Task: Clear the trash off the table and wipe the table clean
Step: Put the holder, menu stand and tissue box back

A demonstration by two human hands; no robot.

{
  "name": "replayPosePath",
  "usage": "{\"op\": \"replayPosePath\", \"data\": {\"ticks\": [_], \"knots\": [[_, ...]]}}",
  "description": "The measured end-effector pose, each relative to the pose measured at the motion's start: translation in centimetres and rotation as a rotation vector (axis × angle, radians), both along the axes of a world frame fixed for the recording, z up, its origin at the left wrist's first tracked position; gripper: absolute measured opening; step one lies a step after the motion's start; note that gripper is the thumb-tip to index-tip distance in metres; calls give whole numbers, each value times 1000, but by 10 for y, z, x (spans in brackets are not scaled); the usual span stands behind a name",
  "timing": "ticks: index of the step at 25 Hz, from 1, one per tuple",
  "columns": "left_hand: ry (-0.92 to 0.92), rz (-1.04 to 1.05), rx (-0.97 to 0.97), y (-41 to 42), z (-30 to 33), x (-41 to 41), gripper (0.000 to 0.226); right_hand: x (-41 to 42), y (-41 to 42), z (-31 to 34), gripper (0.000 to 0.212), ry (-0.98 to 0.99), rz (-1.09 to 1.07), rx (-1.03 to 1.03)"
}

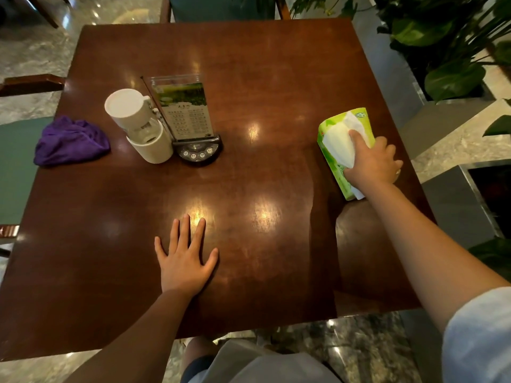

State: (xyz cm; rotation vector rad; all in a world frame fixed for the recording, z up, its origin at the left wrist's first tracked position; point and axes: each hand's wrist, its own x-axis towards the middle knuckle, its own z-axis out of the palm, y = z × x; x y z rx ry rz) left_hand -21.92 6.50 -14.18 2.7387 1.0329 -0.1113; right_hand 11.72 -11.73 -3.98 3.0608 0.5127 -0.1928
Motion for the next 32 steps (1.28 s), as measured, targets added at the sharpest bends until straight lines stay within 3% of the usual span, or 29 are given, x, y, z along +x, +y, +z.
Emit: {"op": "replayPosePath", "data": {"ticks": [4,8,11,18,25,32], "knots": [[0,1,0,1,0,0,72,-7,-1,11,75,-158,268,58],[-26,2,-5,0,-1,0,71,-16,21,22,77,-42,585,279],[-28,4,-2,0,0,0,71,-20,50,21,77,12,767,242],[-9,1,-2,1,-1,0,73,9,116,3,76,131,973,101],[-5,-1,1,2,-4,-2,73,-16,129,-18,97,30,764,-54],[-11,-1,-9,2,-4,-2,73,-22,140,-28,97,-33,665,-37]]}}
